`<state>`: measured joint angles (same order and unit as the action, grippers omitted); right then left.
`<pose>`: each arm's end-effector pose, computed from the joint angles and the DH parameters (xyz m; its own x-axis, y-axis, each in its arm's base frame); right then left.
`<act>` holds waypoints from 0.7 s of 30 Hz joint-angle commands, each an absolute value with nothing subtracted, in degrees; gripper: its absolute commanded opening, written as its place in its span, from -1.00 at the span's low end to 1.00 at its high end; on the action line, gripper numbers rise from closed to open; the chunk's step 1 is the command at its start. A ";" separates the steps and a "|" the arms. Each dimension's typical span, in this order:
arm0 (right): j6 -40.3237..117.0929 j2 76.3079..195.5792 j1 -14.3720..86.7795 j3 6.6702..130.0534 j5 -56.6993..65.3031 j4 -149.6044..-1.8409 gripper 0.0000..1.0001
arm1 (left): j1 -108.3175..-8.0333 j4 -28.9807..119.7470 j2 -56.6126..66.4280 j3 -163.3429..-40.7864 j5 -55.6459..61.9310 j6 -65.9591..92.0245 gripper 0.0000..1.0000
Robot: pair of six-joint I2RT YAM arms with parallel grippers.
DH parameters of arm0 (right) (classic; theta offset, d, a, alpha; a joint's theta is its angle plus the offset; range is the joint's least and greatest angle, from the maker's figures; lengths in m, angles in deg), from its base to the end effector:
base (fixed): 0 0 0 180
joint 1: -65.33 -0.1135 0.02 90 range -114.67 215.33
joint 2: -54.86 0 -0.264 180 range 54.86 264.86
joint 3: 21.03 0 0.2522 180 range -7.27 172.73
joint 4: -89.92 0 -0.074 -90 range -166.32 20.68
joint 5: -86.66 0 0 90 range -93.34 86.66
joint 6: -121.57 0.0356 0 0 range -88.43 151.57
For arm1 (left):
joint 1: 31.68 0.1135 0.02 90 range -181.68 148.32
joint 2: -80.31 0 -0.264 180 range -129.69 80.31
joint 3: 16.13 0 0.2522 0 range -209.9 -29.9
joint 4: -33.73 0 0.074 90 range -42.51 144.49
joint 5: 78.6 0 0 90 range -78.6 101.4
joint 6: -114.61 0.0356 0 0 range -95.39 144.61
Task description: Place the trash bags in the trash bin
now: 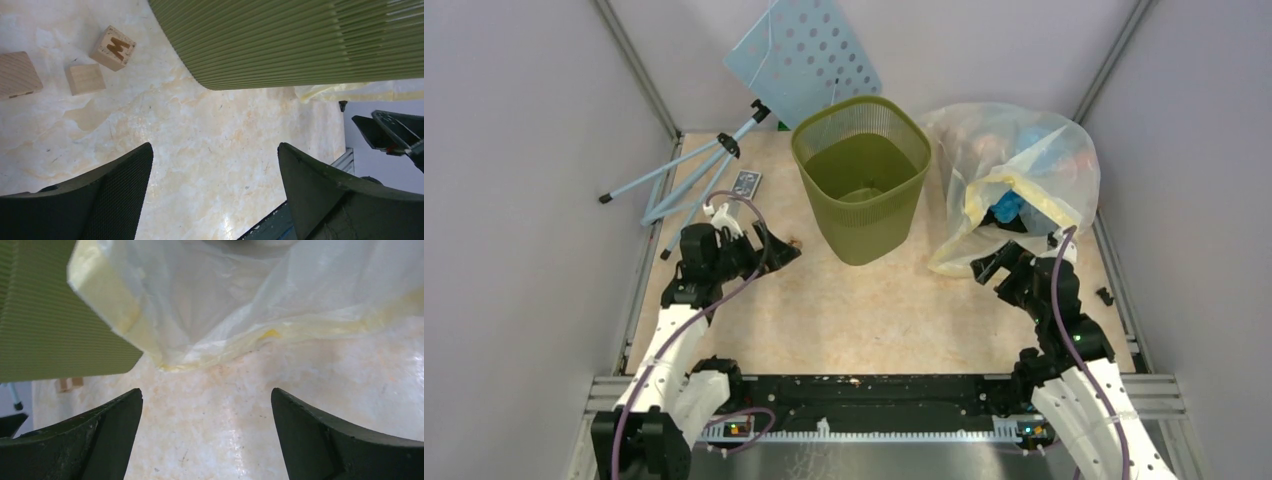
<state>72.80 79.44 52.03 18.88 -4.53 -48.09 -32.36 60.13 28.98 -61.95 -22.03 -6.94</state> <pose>0.1180 0.0271 0.2408 -0.4681 0.5665 -0.6783 0.1284 0.8030 0.5820 0.1939 -0.0219 0.2406 -0.7003 -0.4284 -0.5710 0.1304 0.7097 -0.6923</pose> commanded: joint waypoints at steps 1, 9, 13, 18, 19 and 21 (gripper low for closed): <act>77.70 81.78 52.00 23.30 -14.59 -42.36 0.97 | -32.04 55.11 32.32 -60.42 -25.77 -6.69 0.97; 72.87 82.76 51.89 25.03 -14.08 -45.59 0.97 | -34.31 39.87 29.69 -54.84 -34.61 -11.97 0.97; 70.18 83.74 51.90 27.65 -13.57 -46.85 0.96 | -42.57 39.43 28.59 -56.88 -25.18 -10.59 0.97; 64.48 85.08 51.88 30.50 -1.95 -50.62 0.91 | -49.32 31.71 23.16 -57.25 -24.31 -6.57 0.97; 63.73 85.14 51.86 30.85 0.10 -51.10 0.89 | -50.01 30.64 21.79 -57.23 -24.38 -5.56 0.97; 63.14 85.27 51.90 31.40 1.53 -51.33 0.86 | -50.91 27.02 19.34 -56.51 -23.80 -5.10 0.97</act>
